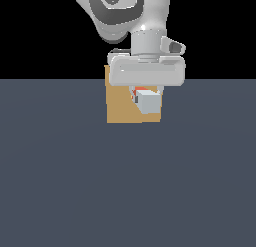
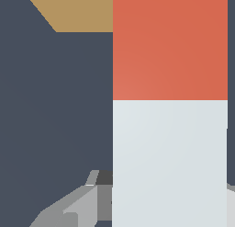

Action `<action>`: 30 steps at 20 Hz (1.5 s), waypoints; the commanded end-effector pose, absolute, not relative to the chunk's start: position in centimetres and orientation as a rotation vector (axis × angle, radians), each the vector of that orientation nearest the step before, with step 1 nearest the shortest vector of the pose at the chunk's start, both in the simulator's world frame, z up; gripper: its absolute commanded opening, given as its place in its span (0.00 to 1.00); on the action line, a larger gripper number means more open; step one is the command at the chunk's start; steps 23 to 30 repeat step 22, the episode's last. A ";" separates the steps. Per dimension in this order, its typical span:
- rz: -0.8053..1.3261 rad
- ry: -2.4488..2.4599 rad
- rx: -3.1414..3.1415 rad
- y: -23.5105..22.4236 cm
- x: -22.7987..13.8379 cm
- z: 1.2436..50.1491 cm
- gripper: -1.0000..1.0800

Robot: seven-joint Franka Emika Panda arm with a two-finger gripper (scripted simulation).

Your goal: Insert the peg into the horizontal hole in a box.

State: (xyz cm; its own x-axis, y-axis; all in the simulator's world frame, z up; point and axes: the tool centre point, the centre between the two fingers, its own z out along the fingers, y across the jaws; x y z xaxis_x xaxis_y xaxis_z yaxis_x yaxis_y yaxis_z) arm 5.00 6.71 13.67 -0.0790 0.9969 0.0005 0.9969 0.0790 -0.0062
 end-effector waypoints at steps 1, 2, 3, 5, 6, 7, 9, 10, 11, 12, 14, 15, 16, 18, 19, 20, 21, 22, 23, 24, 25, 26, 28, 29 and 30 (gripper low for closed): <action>0.001 -2.307 -2.130 7.1 5.1 13.9 0.00; 0.001 -2.307 -2.130 7.4 5.0 13.9 0.00; 0.001 -2.307 -2.130 7.8 5.0 13.9 0.00; 0.000 -2.307 -2.130 8.9 4.9 13.9 0.00; 0.000 -2.307 -2.130 9.6 4.8 13.9 0.00; 0.000 -2.307 -2.130 10.3 4.7 14.0 0.00; -0.001 -2.307 -2.131 12.1 4.6 14.0 0.00; -0.002 -2.308 -2.131 13.2 4.5 14.0 0.00; -0.003 -2.308 -2.131 14.2 4.4 14.1 0.00; -0.003 -2.308 -2.131 15.2 4.3 14.1 0.00; -0.004 -2.308 -2.131 16.8 4.2 14.1 0.00; -0.004 -2.308 -2.132 17.5 4.2 14.1 0.00; -0.004 -2.308 -2.132 18.1 4.1 14.1 0.00; -0.005 -2.308 -2.132 19.0 4.1 14.2 0.00; -0.005 -2.308 -2.132 19.3 4.1 14.2 0.00; -0.005 -2.309 -2.132 19.5 4.1 14.2 0.00; -0.005 -2.309 -2.132 19.7 4.1 14.2 0.00; -0.005 -2.309 -2.132 19.7 4.1 14.2 0.00; -0.005 -2.309 -2.132 19.7 4.1 14.2 0.00; -0.005 -2.309 -2.132 19.7 4.1 14.2 0.00; -0.005 -2.309 -2.132 19.7 4.1 14.2 0.00; -0.005 -2.309 -2.132 19.7 4.1 14.2 0.00; -0.005 -2.309 -2.132 19.7 4.1 14.2 0.00; -0.005 -2.309 -2.132 19.7 4.1 14.2 0.00; -0.005 -2.309 -2.132 19.7 4.1 14.2 0.00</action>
